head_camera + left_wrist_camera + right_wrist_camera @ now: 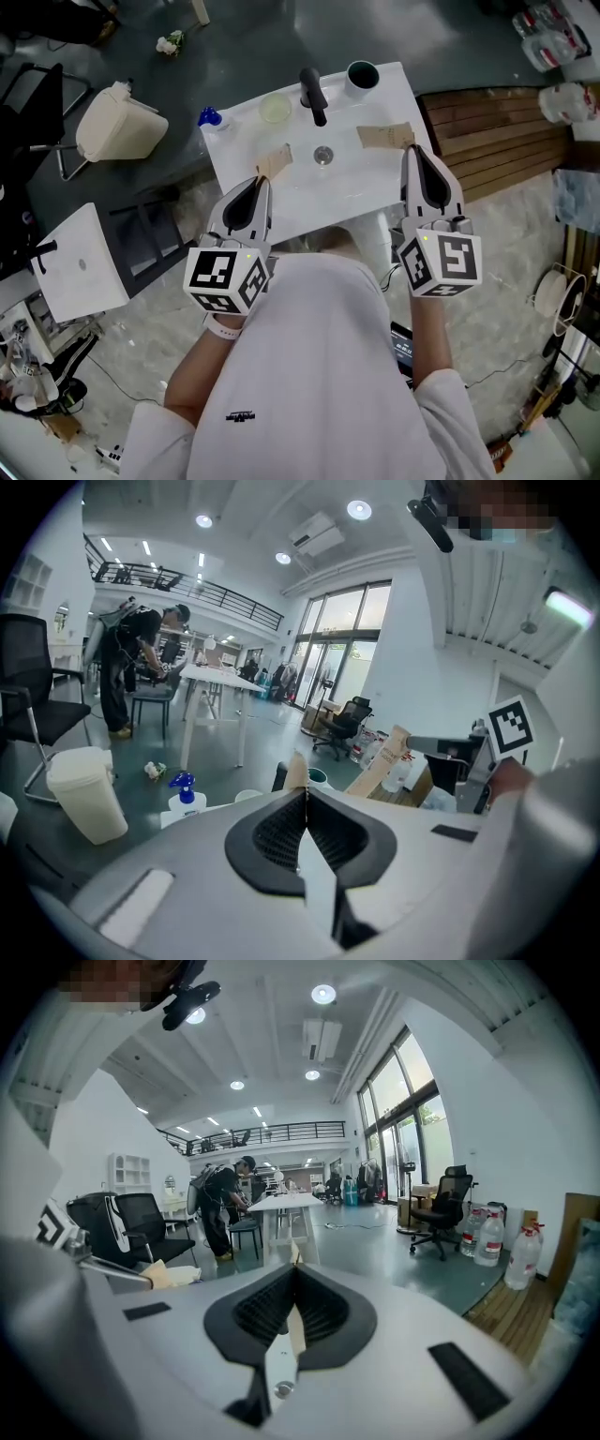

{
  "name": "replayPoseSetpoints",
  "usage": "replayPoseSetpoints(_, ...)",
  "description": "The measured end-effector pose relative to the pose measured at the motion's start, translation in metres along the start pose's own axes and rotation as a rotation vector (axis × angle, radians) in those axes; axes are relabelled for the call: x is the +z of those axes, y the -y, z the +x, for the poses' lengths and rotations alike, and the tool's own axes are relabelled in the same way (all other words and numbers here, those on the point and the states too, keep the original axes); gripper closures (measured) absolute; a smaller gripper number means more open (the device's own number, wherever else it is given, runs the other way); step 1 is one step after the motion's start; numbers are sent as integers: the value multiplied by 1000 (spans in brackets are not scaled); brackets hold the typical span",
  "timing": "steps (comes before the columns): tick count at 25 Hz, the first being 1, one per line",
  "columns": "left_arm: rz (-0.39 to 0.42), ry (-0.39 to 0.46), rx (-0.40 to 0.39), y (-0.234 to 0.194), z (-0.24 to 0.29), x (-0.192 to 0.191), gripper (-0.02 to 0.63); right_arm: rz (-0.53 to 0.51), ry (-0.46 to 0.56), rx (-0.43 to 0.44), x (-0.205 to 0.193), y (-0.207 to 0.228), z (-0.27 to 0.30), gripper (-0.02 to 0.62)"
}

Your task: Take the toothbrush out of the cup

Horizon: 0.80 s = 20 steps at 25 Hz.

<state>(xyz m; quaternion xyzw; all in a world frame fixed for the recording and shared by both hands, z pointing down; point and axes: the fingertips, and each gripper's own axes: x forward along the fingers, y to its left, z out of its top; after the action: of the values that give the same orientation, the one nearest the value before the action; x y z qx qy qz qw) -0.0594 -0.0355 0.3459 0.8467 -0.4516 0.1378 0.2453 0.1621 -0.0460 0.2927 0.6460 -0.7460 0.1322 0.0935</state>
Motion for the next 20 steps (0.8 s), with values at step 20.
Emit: replayPoseSetpoints(20, 23, 44, 1, 0, -23, 9, 600, 27, -10, 40, -13, -29, -16, 589)
